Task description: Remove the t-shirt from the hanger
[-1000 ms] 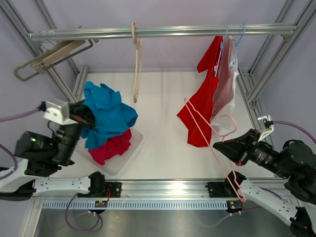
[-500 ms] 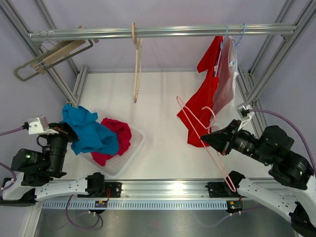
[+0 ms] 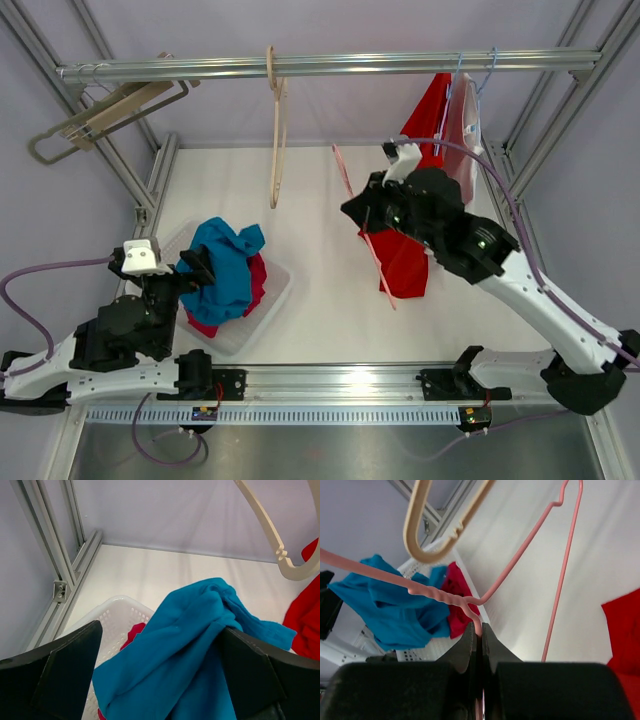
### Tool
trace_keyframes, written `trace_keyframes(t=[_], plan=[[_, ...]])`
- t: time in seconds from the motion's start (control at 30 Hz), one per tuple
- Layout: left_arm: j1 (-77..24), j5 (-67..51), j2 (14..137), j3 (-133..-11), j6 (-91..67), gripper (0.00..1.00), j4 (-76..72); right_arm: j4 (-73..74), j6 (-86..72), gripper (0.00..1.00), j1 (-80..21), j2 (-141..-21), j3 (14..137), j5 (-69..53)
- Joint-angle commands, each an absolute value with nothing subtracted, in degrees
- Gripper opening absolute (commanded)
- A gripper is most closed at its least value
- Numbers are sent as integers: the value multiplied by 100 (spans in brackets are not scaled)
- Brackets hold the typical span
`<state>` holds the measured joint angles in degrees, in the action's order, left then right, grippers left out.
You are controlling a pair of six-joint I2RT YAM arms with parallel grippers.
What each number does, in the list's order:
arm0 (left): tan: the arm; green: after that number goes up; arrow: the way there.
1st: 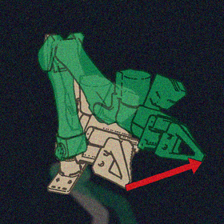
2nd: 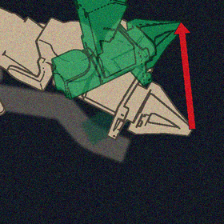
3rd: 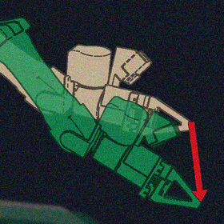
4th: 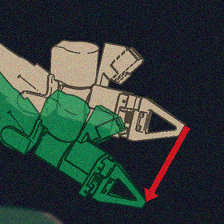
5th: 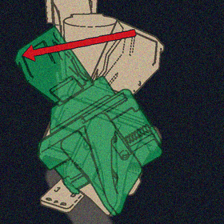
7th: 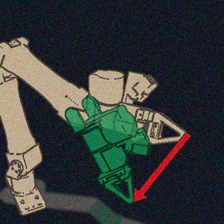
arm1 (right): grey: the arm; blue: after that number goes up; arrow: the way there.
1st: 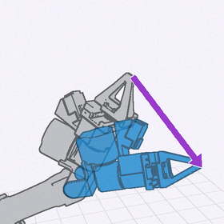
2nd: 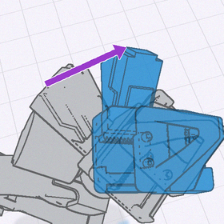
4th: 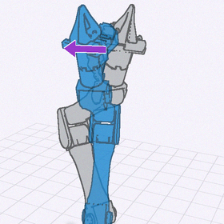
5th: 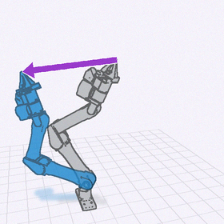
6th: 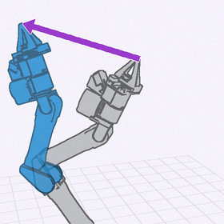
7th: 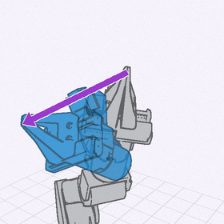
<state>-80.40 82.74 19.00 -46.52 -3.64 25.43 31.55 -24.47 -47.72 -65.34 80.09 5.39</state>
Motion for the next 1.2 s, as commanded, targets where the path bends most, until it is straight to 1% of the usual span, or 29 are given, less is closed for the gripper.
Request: trace_keyframes(t=[0.0,0.1,0.2,0.23,0.3,0.33,0.4,0.43,0.47,0.57,0.6,0.73,0.87,1.03,1.13,1.17], plan=[[-8060,9273,1705,-5018,-572,99,2338,2382,-2153,0,-4633,-7099,8893,854],[-8060,8790,1573,-5185,-580,99,2338,2320,-2153,0,-4405,-7942,9456,625],[-8060,8412,1845,-5544,-449,99,2329,2268,-2328,0,-4167,-8409,9922,231],[-8060,8298,2124,-5702,-326,99,2338,2259,-2399,0,-4027,-8516,10166,194],[-8060,7631,2407,-6132,-482,99,2897,2233,-2496,0,-3990,-8779,10405,219],[-8060,7255,2669,-6700,-1066,99,3266,2215,-2522,0,-3990,-8867,10650,263],[-8060,6858,2838,-7091,-1396,99,3917,2285,-2522,0,-3973,-9208,10976,456],[-8060,6603,2865,-7188,-1632,99,3989,2337,-2531,0,-3938,-9350,11334,535],[-8060,6087,2874,-7155,-1713,99,3990,2407,-2575,0,-3859,-9465,11486,580],[-8060,5321,2909,-6813,-2135,99,3990,2540,-2654,0,-3718,-9922,12127,624],[-8060,5152,2918,-6716,-2336,99,3982,2584,-2663,0,-3709,-10132,12433,641],[-8060,4615,2865,-6188,-2750,99,3929,2820,-2759,0,-3630,-10599,12910,712],[-8060,4316,2672,-5661,-2786,99,3692,2672,-2918,0,-3595,-10732,12666,808],[-8060,4254,2304,-5511,-2742,99,3630,2347,-3137,0,-3595,-10591,11937,861],[-8060,4193,2206,-5388,-2637,99,3516,2032,-3225,0,-3595,-10346,11401,896],[-8060,4192,2206,-5379,-2628,99,3498,1969,-3234,2,-3603,-10179,11269,896]])
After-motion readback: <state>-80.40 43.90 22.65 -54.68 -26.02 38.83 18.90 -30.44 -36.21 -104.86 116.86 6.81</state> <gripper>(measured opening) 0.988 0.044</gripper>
